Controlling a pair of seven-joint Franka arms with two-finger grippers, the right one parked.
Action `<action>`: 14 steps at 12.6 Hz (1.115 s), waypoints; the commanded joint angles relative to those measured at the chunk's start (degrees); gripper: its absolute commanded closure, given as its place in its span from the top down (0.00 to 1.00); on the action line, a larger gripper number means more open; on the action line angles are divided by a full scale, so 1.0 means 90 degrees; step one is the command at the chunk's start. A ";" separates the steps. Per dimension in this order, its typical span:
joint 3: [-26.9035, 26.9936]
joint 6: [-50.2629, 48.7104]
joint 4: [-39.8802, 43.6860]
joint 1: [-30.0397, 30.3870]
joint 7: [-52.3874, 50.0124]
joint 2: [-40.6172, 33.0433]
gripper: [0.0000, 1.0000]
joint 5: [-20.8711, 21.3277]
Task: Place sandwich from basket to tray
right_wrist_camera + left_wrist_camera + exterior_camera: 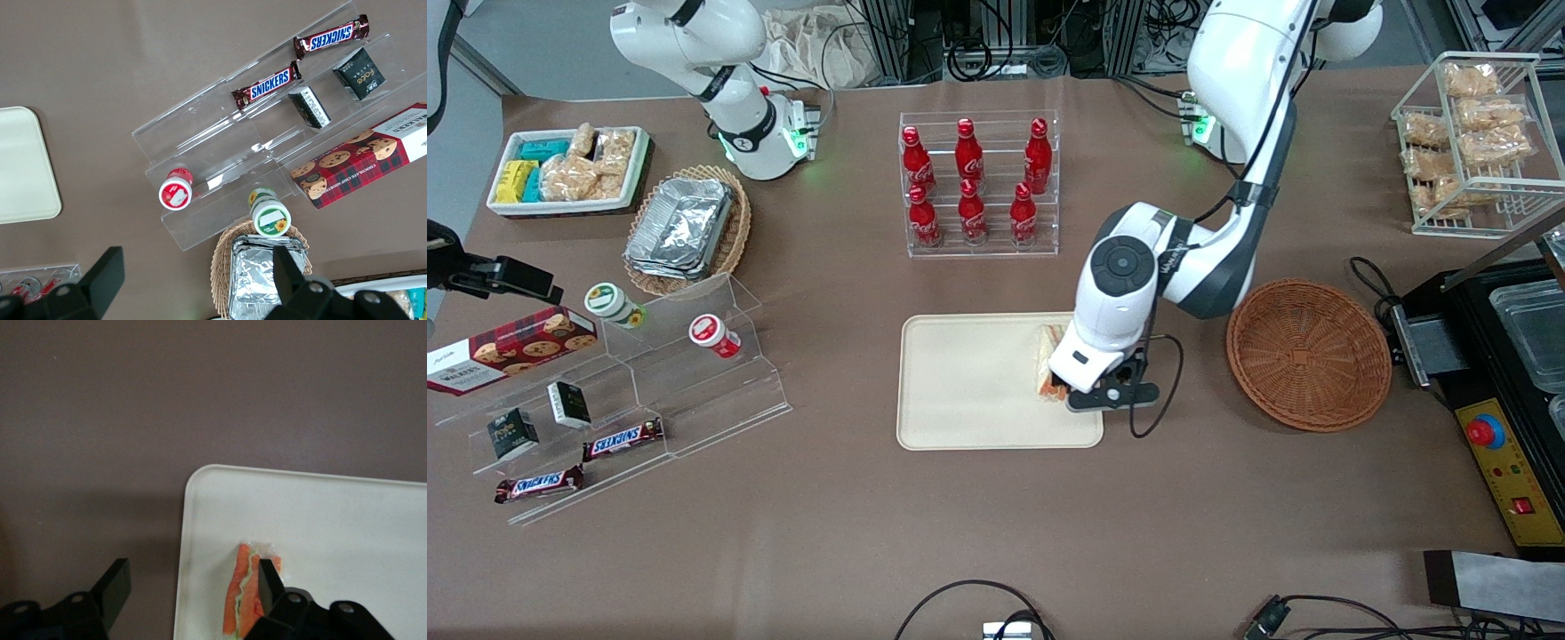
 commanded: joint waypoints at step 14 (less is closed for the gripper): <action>0.1010 -0.1261 0.0534 0.0824 -0.0090 -0.0738 1.00 -0.0063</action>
